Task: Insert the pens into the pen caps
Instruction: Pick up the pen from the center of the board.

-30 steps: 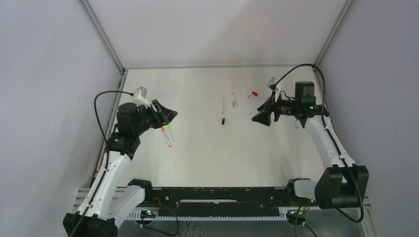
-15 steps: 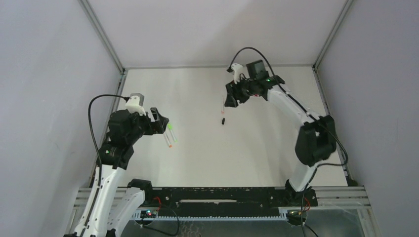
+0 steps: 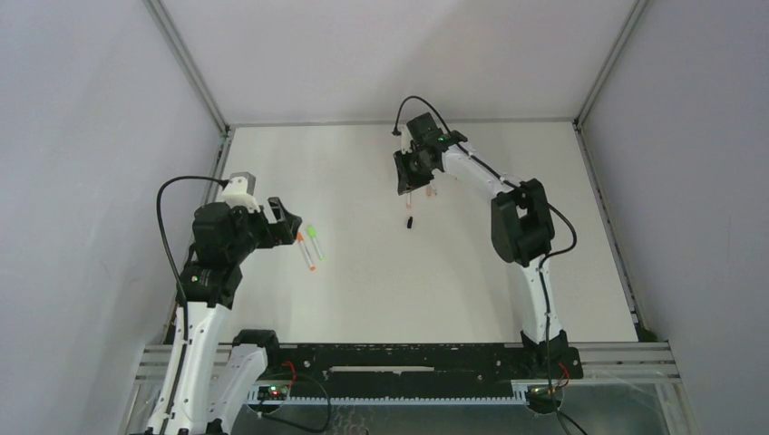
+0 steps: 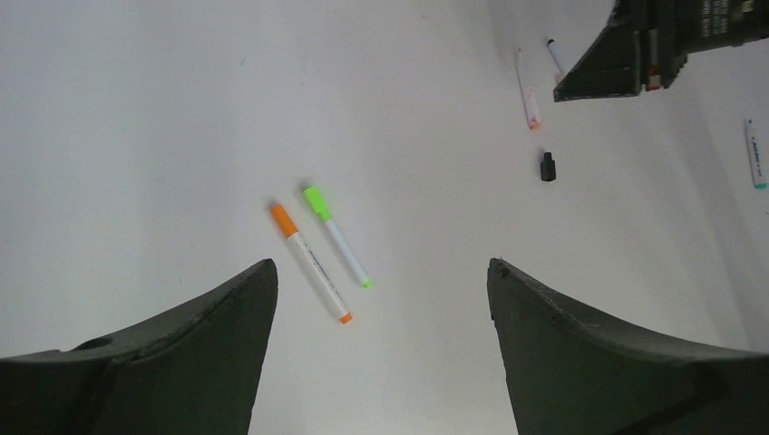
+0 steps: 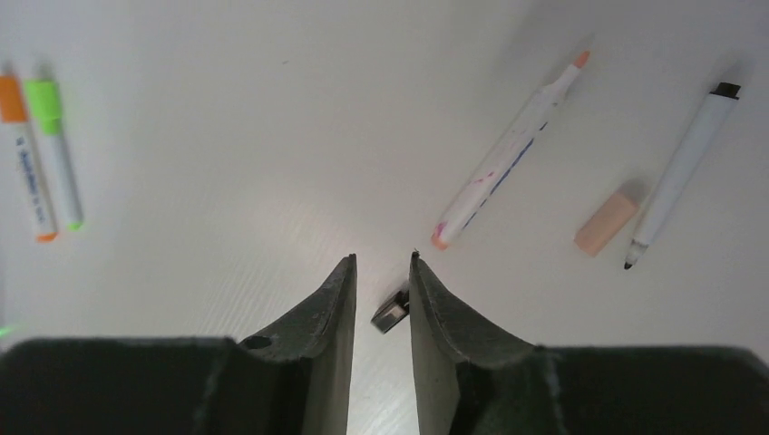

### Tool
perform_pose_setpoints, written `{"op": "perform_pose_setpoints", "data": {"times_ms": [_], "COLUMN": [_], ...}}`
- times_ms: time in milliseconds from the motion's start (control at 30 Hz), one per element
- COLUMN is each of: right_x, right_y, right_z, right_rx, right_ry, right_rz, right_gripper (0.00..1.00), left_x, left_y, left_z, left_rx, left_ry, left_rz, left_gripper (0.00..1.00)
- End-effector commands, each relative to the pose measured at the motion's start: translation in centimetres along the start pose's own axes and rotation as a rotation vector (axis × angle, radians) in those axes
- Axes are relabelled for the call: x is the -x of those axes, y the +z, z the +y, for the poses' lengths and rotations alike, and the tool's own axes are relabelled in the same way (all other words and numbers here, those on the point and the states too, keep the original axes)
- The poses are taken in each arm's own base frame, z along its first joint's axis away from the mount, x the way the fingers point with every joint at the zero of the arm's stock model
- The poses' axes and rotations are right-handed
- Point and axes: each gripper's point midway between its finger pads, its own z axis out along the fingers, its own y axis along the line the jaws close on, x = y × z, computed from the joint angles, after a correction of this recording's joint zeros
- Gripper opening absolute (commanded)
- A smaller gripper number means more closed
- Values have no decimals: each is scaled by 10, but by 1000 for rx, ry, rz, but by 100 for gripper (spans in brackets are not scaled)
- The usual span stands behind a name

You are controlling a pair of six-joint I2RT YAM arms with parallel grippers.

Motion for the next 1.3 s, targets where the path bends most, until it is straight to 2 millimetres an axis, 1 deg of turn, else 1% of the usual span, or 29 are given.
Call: {"op": "perform_pose_setpoints", "data": {"times_ms": [0, 233, 433, 567, 767, 933, 1067, 1100, 1233, 1267], "right_x": [13, 13, 2, -5, -12, -21, -28, -29, -38, -40], "right_y": [8, 31, 47, 54, 56, 58, 58, 57, 53, 51], "right_z": [-16, -38, -42, -48, -59, -62, -63, -67, -69, -70], "right_rx": [-116, -203, -199, -221, -275, -295, -295, -314, -322, -323], "right_ry": [43, 38, 40, 33, 7, -26, -45, -50, -63, -78], "right_rz": [-16, -1, 39, 60, 84, 115, 137, 142, 165, 173], "right_gripper": [34, 42, 43, 40, 35, 32, 30, 29, 22, 21], "left_x": [-4, -2, -3, -3, -3, -3, -3, -3, -2, 0], "left_y": [3, 3, 3, 3, 3, 3, 3, 2, 2, 1], "left_z": [1, 2, 0, 0, -1, -2, -2, -2, -2, 2], "left_rx": [-18, -19, -28, -32, -38, -39, -41, -41, -42, -26], "left_ry": [16, 10, 9, 9, 8, 8, 8, 9, 11, 4], "left_rz": [-1, -5, -2, -2, -2, -3, -4, -6, -9, -16], "left_gripper": [89, 89, 89, 89, 89, 89, 89, 89, 89, 89]}}
